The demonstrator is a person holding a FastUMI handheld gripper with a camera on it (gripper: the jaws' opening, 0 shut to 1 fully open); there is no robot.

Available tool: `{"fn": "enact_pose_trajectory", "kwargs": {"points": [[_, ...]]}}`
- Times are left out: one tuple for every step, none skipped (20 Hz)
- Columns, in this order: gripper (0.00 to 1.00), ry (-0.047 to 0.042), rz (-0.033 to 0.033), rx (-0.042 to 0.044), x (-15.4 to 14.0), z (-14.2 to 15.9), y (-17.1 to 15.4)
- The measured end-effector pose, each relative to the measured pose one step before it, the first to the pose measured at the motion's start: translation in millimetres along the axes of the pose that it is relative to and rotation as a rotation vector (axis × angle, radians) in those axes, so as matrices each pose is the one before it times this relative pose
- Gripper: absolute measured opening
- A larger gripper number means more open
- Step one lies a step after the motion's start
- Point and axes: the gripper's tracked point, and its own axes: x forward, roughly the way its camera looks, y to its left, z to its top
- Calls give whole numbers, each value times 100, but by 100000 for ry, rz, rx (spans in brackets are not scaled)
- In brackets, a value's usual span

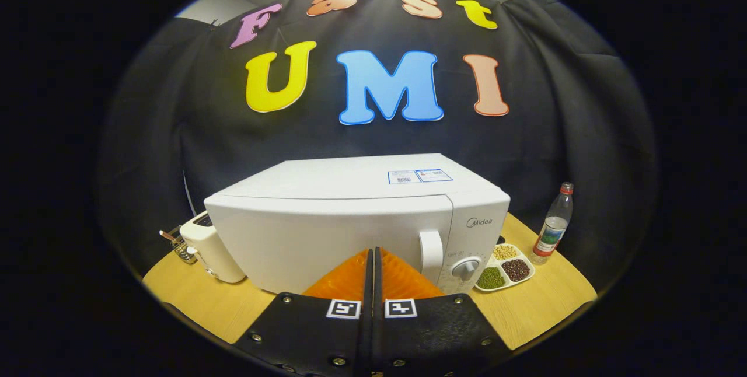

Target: Open the microwave, put the food inside, and close the microwave door.

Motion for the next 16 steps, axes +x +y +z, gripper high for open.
{"fn": "enact_pose_trajectory", "kwargs": {"points": [[1, -1543, -2, 188, -956, 542, 169], [1, -1613, -437, 151, -1003, 684, -51], [1, -1563, -485, 116, -1029, 615, -99], [1, -1466, -493, 374, -1080, 613, -54], [1, -1014, -389, 389, -1060, 379, -100], [1, -631, -146, 372, -1082, 358, -71], [1, -460, -367, 46, -1099, 253, -55], [1, -968, -403, -75, -1197, 329, -136], [1, -918, -460, -394, -1063, 293, -144], [1, -643, -306, -431, -1509, 428, 315], [1, -616, -236, -457, -1335, 76, 26], [1, -460, 12, -234, -993, 137, 77], [1, -501, -87, -334, -1245, 117, 51], [1, -524, 26, -249, -1116, 102, 53], [1, -698, -9, -364, -1195, 162, 92], [1, -797, -178, -507, -1121, 151, -17]]}}
